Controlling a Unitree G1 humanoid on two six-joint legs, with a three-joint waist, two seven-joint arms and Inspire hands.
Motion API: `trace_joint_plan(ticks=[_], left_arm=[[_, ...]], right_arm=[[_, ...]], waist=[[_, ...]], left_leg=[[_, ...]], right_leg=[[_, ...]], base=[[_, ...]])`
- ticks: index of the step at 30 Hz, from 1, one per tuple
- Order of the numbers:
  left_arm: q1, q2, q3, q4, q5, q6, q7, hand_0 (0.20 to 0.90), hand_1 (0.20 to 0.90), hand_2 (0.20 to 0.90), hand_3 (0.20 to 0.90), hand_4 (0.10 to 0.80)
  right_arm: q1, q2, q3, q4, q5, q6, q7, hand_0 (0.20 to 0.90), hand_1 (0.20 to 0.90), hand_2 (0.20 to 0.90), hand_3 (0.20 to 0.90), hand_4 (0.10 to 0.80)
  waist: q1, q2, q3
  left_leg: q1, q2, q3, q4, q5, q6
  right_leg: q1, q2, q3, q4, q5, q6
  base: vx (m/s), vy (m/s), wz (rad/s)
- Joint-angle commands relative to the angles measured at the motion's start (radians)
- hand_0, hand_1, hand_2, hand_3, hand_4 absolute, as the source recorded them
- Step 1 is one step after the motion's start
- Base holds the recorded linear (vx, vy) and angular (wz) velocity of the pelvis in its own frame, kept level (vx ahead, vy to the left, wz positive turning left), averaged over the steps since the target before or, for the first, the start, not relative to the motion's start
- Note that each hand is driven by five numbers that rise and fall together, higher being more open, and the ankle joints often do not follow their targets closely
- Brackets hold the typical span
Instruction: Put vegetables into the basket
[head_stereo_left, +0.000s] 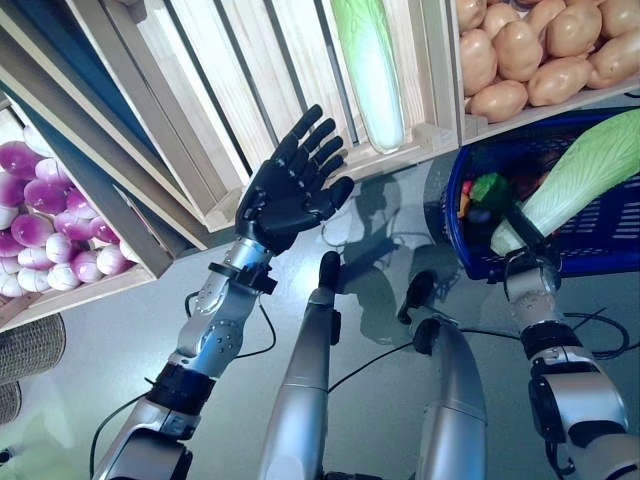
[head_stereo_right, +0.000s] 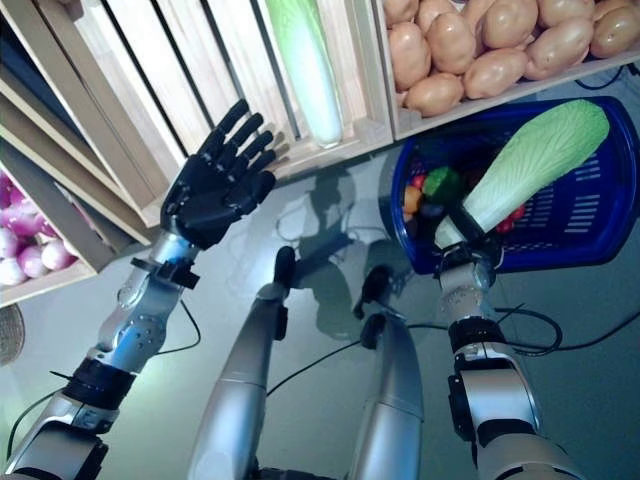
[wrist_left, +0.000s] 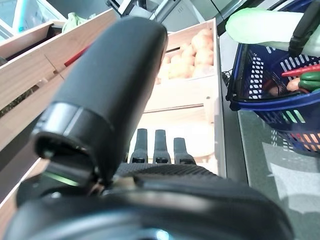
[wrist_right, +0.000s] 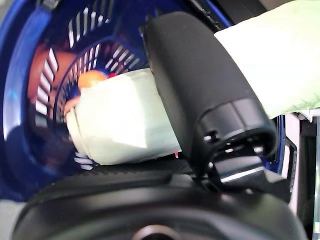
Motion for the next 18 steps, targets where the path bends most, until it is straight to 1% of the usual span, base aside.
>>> trace_joint_plan(ticks=[1,8,18], left_arm=[[-0.076,-0.037,0.020,-0.155,-0.005,-0.076,-0.025,0.900,0.900,0.900,0.900,0.800],[-0.086,-0.035,0.014,-0.142,-0.002,-0.094,-0.021,0.900,0.900,0.900,0.900,0.800],[-0.092,-0.032,0.012,-0.144,-0.005,-0.103,-0.019,0.900,0.900,0.900,0.900,0.800]], right_arm=[[-0.035,-0.072,-0.038,-0.048,0.090,-0.116,0.003,0.900,0.900,0.900,0.900,0.800],[-0.047,-0.057,-0.057,-0.056,0.186,-0.171,0.016,0.900,0.900,0.900,0.900,0.800],[-0.060,-0.068,-0.069,-0.043,0.218,-0.177,0.022,0.900,0.900,0.900,0.900,0.800]], waist=[[0.000,0.071,-0.001],[-0.001,0.077,-0.001],[-0.001,0.088,-0.001]], left_leg=[[-0.030,-0.053,0.014,0.006,-0.027,0.032],[-0.016,-0.060,0.014,-0.008,-0.028,0.030],[0.016,-0.067,0.019,-0.030,-0.026,0.027]], right_leg=[[0.031,0.026,0.028,0.018,0.001,0.034],[0.037,0.034,0.029,0.011,-0.002,0.036],[0.057,0.033,0.029,-0.007,-0.001,0.039]], base=[[0.000,0.000,0.00],[0.008,0.012,0.02],[0.005,0.017,0.01]])
